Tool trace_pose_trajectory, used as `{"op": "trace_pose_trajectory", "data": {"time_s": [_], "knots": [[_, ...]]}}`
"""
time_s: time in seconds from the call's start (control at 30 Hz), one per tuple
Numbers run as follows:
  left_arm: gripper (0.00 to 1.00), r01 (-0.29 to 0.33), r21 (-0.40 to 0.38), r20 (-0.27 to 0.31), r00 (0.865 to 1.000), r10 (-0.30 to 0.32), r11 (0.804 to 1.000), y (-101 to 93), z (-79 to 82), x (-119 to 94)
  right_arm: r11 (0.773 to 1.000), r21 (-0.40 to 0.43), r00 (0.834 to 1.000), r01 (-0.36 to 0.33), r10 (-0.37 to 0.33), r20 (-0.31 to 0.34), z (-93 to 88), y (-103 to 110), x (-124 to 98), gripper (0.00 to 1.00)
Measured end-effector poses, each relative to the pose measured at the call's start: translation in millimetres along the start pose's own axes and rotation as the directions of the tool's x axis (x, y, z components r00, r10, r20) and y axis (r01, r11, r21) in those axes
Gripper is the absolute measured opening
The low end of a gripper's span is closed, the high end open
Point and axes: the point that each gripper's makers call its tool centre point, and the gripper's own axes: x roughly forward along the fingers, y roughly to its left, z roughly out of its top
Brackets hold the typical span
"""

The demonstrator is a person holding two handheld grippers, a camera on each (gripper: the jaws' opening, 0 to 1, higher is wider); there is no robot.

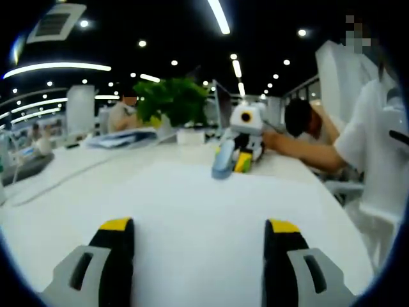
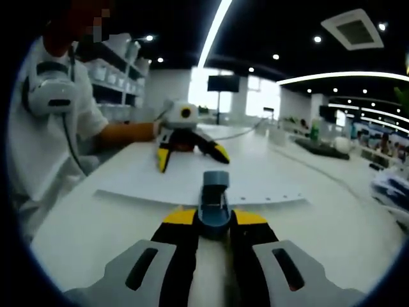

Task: Pick up the paper insert the paper into the punch align the paper edges press the punch to punch holes

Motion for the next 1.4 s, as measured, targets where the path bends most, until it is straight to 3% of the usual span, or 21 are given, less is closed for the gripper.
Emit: {"op": "trace_pose_trajectory", "data": {"time_s": [0.63,0.77,0.83,0.97,1.07,1.3,1.4], "knots": [[0.83,0.000,0.001,0.000,1.000,0.000,1.000,-0.6,-0.3,1.4,1.000,0.001,1.000,0.004,-0.004,-0.007,-2.5,-7.8,-0.7,0.24],[0.80,0.006,0.008,-0.005,1.000,-0.006,1.000,-2.1,-0.3,1.2,0.999,0.012,0.999,0.032,-0.031,-0.024,-5.1,-12.1,-1.9,0.35],[0.77,0.019,0.042,0.000,1.000,-0.019,0.999,-5.5,1.9,0.3,0.999,0.012,0.999,0.039,-0.038,-0.013,-3.4,-11.3,-3.9,0.35],[0.77,0.020,0.020,0.025,0.999,-0.020,1.000,-5.3,8.7,-1.3,0.999,0.021,0.999,0.049,-0.049,0.004,-0.1,-9.3,-6.7,0.36],[0.79,0.036,0.000,0.054,0.998,-0.036,0.999,-8.4,15.7,-3.2,0.995,0.034,0.996,0.089,-0.090,0.007,0.6,-7.1,-11.7,0.37],[0.76,0.047,0.011,0.062,0.997,-0.047,0.999,-11.2,18.5,-2.8,0.979,0.082,0.981,0.185,-0.188,0.038,6.0,-3.7,-24.8,0.38],[0.76,0.061,0.006,0.078,0.995,-0.061,0.998,-14.3,22.6,-3.4,0.955,0.089,0.957,0.284,-0.288,0.029,5.2,-6.0,-31.8,0.37]]}}
